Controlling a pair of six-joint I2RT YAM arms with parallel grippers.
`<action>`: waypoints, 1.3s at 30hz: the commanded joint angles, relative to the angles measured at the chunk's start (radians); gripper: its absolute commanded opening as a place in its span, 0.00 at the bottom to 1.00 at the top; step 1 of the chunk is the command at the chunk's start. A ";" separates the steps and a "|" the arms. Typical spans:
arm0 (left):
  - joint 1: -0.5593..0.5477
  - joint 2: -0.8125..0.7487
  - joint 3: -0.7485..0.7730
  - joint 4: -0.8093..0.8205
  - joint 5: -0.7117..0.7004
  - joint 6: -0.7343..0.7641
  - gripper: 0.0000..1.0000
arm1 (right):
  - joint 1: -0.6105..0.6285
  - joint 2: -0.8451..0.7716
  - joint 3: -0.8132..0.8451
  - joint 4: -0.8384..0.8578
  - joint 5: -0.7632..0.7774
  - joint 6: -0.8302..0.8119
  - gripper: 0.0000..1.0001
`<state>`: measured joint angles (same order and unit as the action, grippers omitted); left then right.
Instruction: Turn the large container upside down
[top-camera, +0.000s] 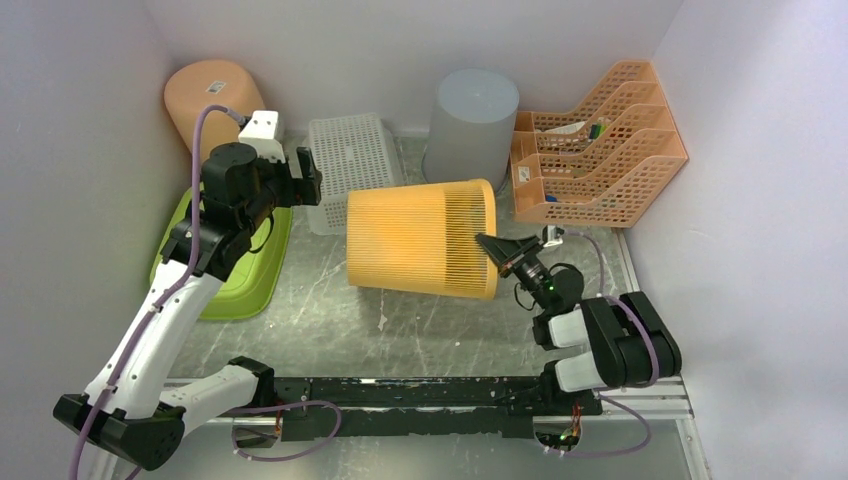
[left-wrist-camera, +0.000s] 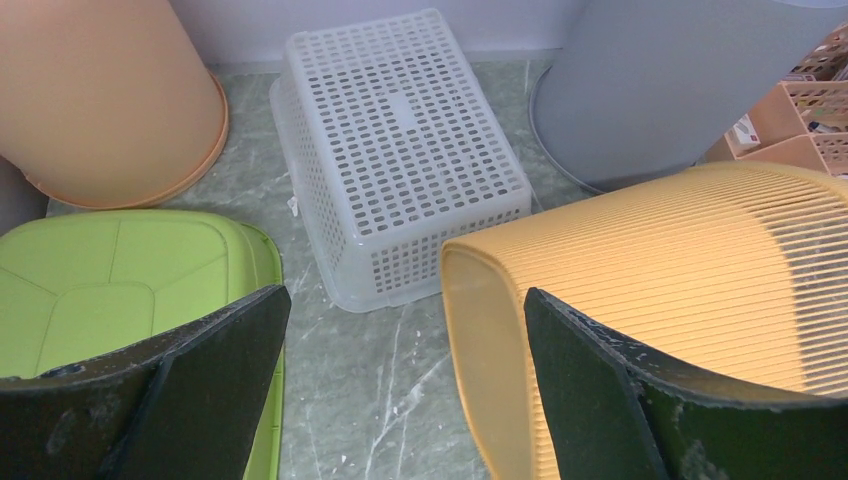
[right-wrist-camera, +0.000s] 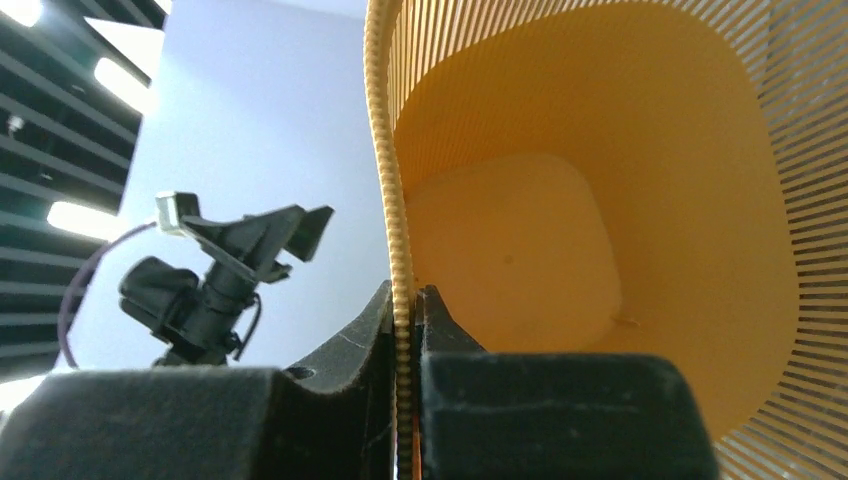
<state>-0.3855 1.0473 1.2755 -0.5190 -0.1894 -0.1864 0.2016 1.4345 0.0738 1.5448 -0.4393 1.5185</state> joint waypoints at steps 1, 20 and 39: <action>-0.012 0.011 0.023 -0.005 -0.017 0.022 0.99 | -0.134 0.012 -0.120 0.275 -0.120 0.072 0.00; -0.024 0.046 0.161 -0.058 -0.033 0.042 0.99 | 0.087 -0.193 0.132 0.278 0.067 0.304 0.00; -0.029 0.034 0.141 -0.076 -0.060 0.053 0.99 | 0.132 -0.022 0.042 0.279 0.161 0.290 0.00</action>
<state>-0.4030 1.0966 1.4128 -0.5819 -0.2256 -0.1547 0.4080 1.4395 0.2028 1.5394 -0.3073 1.7615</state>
